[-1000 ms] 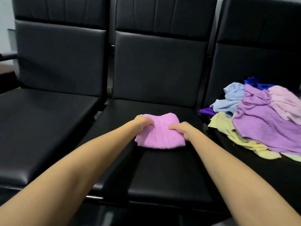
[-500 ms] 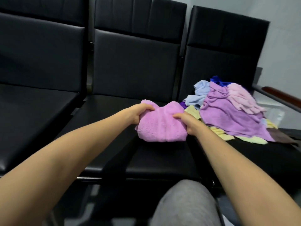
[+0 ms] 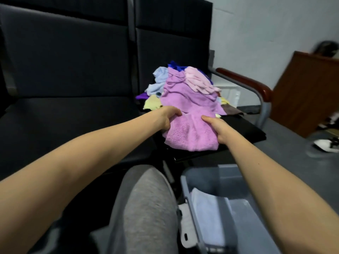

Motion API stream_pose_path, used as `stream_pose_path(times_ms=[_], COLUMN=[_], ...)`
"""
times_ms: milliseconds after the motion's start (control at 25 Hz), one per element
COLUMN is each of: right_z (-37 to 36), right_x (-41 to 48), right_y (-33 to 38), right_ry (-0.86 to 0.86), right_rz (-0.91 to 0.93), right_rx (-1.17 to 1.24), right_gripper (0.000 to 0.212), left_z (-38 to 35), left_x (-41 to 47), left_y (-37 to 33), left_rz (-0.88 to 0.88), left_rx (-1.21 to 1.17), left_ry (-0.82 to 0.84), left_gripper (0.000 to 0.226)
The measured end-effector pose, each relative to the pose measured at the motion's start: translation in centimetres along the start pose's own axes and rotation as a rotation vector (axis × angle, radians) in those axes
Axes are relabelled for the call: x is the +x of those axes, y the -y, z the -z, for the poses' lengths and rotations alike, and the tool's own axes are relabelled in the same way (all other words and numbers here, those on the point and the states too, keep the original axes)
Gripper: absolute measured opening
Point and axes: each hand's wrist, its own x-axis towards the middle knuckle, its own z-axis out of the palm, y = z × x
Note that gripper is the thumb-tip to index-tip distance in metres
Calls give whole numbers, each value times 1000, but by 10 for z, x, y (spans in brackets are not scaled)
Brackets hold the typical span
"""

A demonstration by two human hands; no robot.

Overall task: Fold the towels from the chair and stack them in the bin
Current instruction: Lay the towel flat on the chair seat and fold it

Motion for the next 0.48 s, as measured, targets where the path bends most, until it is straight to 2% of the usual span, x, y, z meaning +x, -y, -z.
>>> stream_pose_path(times_ms=[160, 240, 280, 400, 480], right_z=[74, 112, 126, 154, 162], right_x=[-24, -34, -37, -46, -50], right_y=[-31, -62, -80, -133, -159], right_ry=[-81, -92, -100, -116, -121], right_rz=[-50, -108, -143, -218, -254], right_rx=[-40, -61, -80, -96, -51], right_gripper=[41, 39, 41, 48, 48], left_z=[-79, -108, -118, -146, -157], left_x=[10, 16, 22, 28, 36], left_y=[56, 94, 114, 163, 185], left_rz=[45, 64, 75, 150, 173], left_rx=[-72, -126, -165, -168, -157], left_ry=[158, 182, 191, 168, 94], left_gripper=[20, 53, 56, 50, 45])
